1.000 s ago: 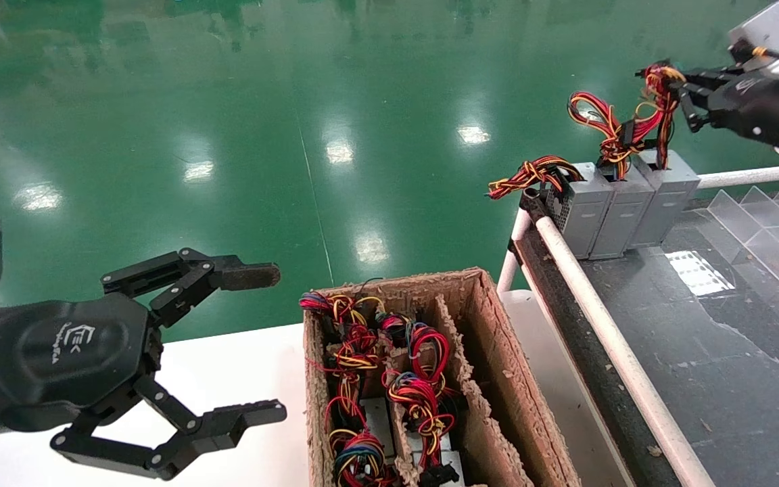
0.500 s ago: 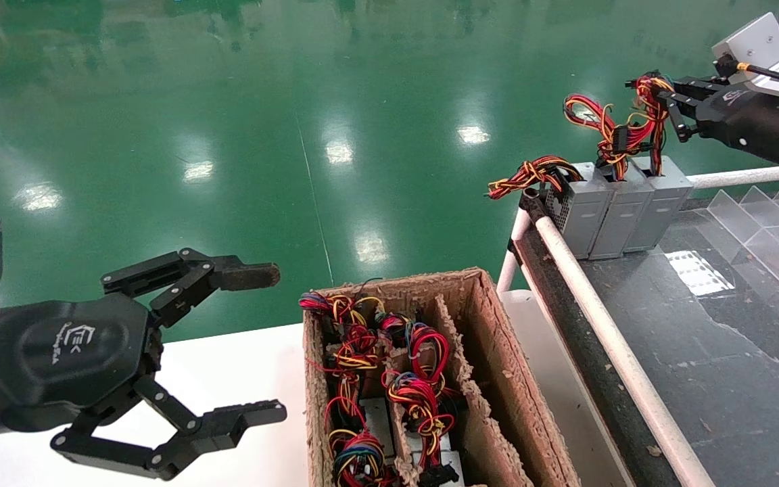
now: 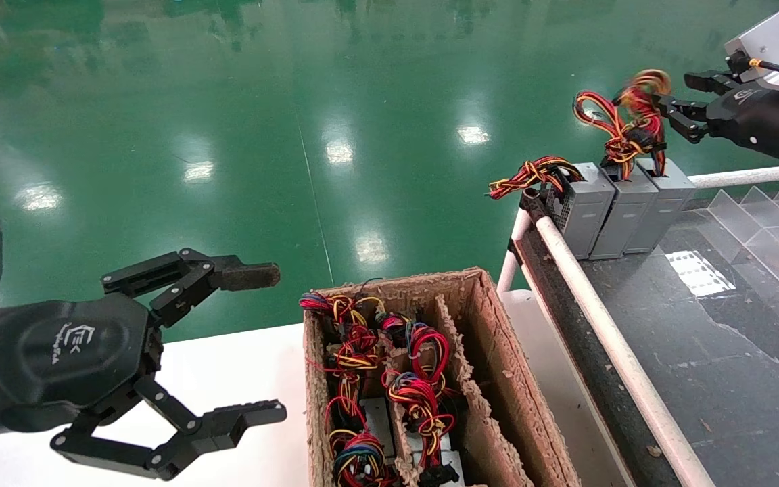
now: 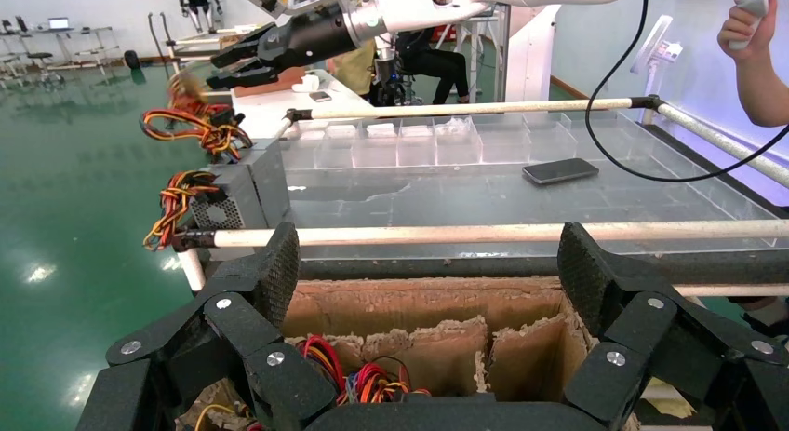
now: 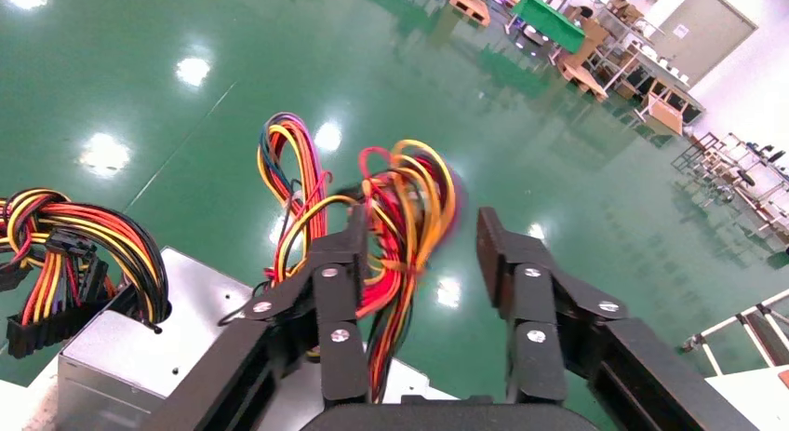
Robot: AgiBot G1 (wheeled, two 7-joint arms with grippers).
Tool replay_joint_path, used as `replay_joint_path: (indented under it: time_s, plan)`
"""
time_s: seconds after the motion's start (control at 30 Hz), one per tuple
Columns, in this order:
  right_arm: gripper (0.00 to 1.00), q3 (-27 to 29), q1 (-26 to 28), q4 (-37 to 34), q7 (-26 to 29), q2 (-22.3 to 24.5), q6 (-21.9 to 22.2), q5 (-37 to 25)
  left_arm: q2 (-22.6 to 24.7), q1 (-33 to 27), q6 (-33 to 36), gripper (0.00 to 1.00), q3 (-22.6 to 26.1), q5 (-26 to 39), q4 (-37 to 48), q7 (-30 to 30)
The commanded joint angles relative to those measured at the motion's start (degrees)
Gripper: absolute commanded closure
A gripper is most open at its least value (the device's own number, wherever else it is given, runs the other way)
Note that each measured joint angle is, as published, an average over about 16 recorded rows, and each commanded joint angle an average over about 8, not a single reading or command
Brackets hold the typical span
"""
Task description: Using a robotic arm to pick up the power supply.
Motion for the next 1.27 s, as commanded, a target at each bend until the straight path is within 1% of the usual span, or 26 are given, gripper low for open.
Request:
replay_joint_path:
  time_s: [0.03,0.33,0.47,1.17,1.27]
  plan:
    - [0.0,-0.1,0.2,-0.2,0.2,0.0,0.1,-0.2,0.0,0.0,0.0,0.0,0.0,0.0,0.0,0.0]
    - [0.0,1.5,0.5,0.4,1.1,1.2,-1.7,2.1,0.0,0.0,0.0,0.0,0.0,0.0,0.0,0.0]
    - [0.0,2.1,-0.7,2.5,2.2,2.1,-3.1,3.5,0.0,0.0,0.0,0.0,0.0,0.0,0.0,0.0]
    - [0.0,3.9,-16.2,27.5,14.3,9.2,-16.9,13.8,0.0,0.0,0.0,0.0,0.0,0.0,0.0,0.0]
    - [0.0,4.1,-17.3,29.4,15.2,9.7,-17.9,14.5,0.0,0.0,0.0,0.0,0.0,0.0,0.0,0.0]
